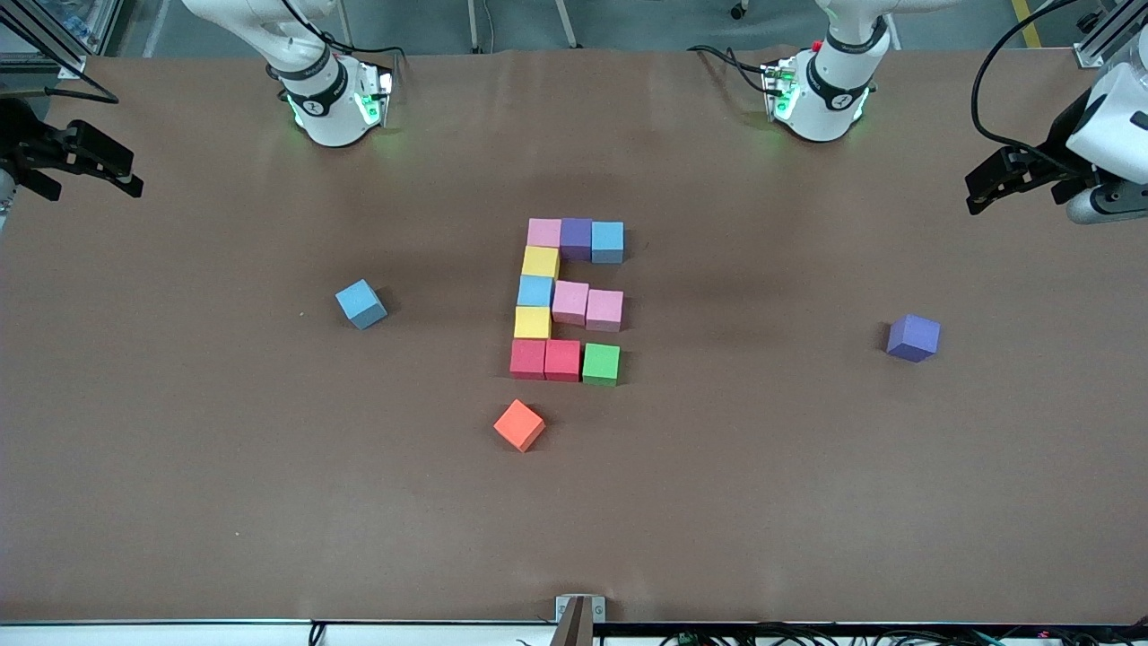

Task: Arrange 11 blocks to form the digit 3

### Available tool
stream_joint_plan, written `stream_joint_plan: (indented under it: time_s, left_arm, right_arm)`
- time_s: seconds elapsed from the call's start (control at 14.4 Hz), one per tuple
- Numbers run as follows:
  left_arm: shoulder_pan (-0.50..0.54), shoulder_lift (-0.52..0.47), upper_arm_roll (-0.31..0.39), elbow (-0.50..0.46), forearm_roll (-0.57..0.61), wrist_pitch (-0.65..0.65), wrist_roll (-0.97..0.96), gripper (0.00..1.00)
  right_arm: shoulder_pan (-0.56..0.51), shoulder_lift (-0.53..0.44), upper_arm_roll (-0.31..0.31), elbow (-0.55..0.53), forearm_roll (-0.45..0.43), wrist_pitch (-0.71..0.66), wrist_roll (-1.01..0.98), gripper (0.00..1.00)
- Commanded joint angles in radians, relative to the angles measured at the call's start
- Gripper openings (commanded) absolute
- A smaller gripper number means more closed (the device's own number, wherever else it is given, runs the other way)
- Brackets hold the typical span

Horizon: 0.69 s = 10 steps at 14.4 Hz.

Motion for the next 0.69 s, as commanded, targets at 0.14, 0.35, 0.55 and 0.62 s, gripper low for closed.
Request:
stream_joint_plan:
  time_s: [0.14,0.35,0.55,0.62]
  left_arm:
    - [-0.006,-0.014,0.002,0.003,-0.049,0.000,0.016,1.00]
    - [-0.012,-0.007,0.002,0.005,-0.042,0.002,-0.007,1.00]
    - [-0.012,0.036,-0.023,0.052,-0.035,0.002,-0.005,1.00]
    - [-0.014,0.042,-0.029,0.055,-0.035,0.002,-0.008,1.00]
  right_arm:
    - [0.009,-0.034,-0.004,-0.034,0.009,0.008,0.011,1.00]
    - [0.010,-0.034,-0.004,-0.034,0.009,0.009,0.011,1.00]
    - [0.009,-0.034,-0.004,-0.034,0.009,0.009,0.010,1.00]
    - [0.009,-0.034,-0.004,-0.034,0.007,0.009,0.010,1.00]
